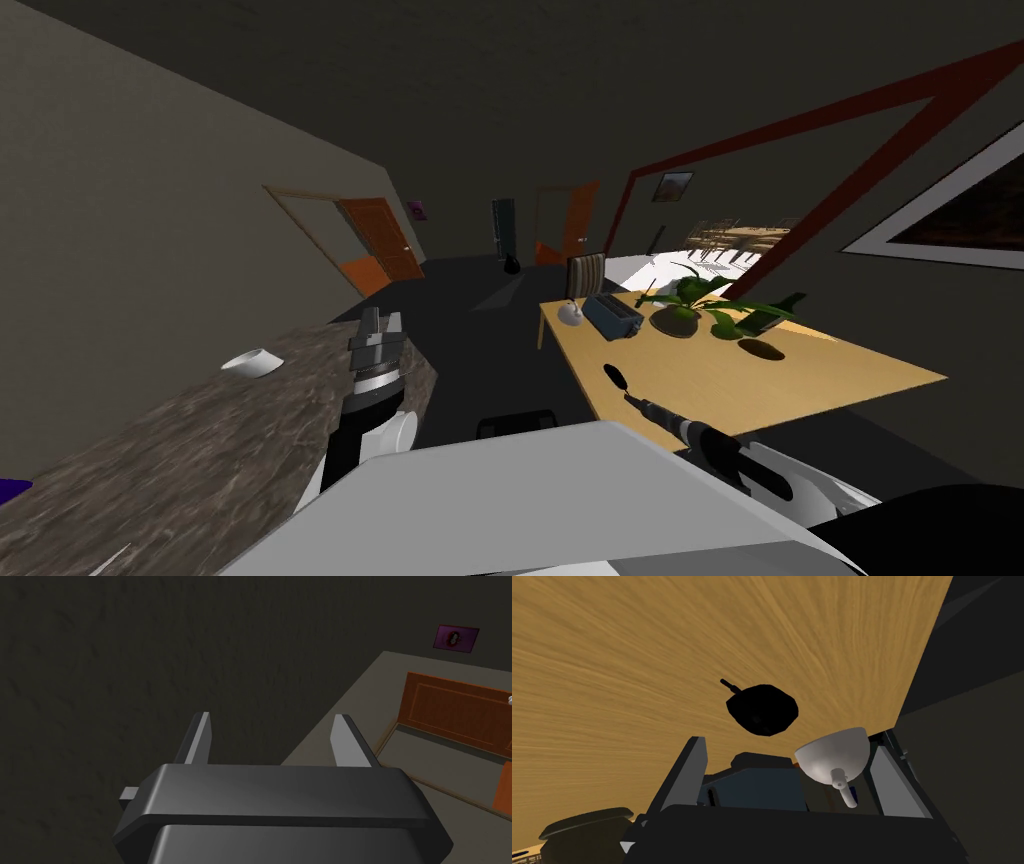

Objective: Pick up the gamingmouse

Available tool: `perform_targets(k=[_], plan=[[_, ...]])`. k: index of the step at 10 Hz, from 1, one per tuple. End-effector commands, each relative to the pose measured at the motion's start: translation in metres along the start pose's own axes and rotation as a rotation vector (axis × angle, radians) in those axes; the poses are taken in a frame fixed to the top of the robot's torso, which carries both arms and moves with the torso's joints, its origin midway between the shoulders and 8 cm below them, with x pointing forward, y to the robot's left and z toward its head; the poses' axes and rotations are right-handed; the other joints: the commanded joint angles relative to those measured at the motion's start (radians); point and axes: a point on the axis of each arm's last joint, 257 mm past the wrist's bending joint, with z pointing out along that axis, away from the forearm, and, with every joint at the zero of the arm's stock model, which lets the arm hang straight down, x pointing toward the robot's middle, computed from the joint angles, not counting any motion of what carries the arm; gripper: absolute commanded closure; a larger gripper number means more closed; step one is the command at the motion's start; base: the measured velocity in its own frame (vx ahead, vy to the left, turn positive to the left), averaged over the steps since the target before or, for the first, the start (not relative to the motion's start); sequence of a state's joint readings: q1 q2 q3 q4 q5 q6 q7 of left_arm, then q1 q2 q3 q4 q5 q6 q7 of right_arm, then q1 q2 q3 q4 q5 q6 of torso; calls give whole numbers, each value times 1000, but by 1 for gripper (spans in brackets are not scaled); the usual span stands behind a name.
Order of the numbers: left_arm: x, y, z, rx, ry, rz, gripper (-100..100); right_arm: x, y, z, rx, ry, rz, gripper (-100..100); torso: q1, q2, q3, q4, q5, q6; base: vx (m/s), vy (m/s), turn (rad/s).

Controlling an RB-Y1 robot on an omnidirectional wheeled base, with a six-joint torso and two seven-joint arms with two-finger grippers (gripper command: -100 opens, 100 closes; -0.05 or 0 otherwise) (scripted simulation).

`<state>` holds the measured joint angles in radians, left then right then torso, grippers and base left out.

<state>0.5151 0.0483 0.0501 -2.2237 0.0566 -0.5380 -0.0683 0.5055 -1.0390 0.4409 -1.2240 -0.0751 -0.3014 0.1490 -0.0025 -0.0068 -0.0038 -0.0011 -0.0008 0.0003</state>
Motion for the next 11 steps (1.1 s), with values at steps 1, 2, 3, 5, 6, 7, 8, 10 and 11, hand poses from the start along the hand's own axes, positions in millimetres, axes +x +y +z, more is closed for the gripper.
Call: perform_targets(k=[1,2,3,5,6,7,8,10,11], plan=[[0,0,0,0,0,0,0,-3,-23,-3,53,17,-64,-100,0,0,0,0,0,0,45,-67,443],[0,0,0,0,0,0,0,-4,-35,-5,83,29,-99,-100,-1,-1,0,0,0,0,67,-71,417],[0,0,0,0,0,0,0,-3,-46,-6,110,42,-129,-100,-1,-2,-1,0,0,0,75,-64,345],[0,0,0,0,0,0,0,8,-63,-9,155,77,-170,-100,-1,-3,-2,-1,0,0,56,-66,421],[0,0,0,0,0,0,0,18,-69,-11,172,97,-181,-100,-1,-3,-2,-1,0,0,57,-76,216],[0,0,0,0,0,0,0,50,-78,-14,196,147,-180,-100,-1,-3,-2,-1,0,2,67,-75,254],[0,0,0,0,0,0,0,65,-79,-15,203,168,-174,-100,-1,-3,-2,-1,-1,1,44,-65,139],[0,0,0,0,0,0,0,56,-78,-13,197,153,-177,0,3,0,0,0,0,2,9,-16,7],[0,0,0,0,0,0,0,61,-76,-5,199,147,-169,-100,4,1,0,0,1,2,-3,-28,65]])
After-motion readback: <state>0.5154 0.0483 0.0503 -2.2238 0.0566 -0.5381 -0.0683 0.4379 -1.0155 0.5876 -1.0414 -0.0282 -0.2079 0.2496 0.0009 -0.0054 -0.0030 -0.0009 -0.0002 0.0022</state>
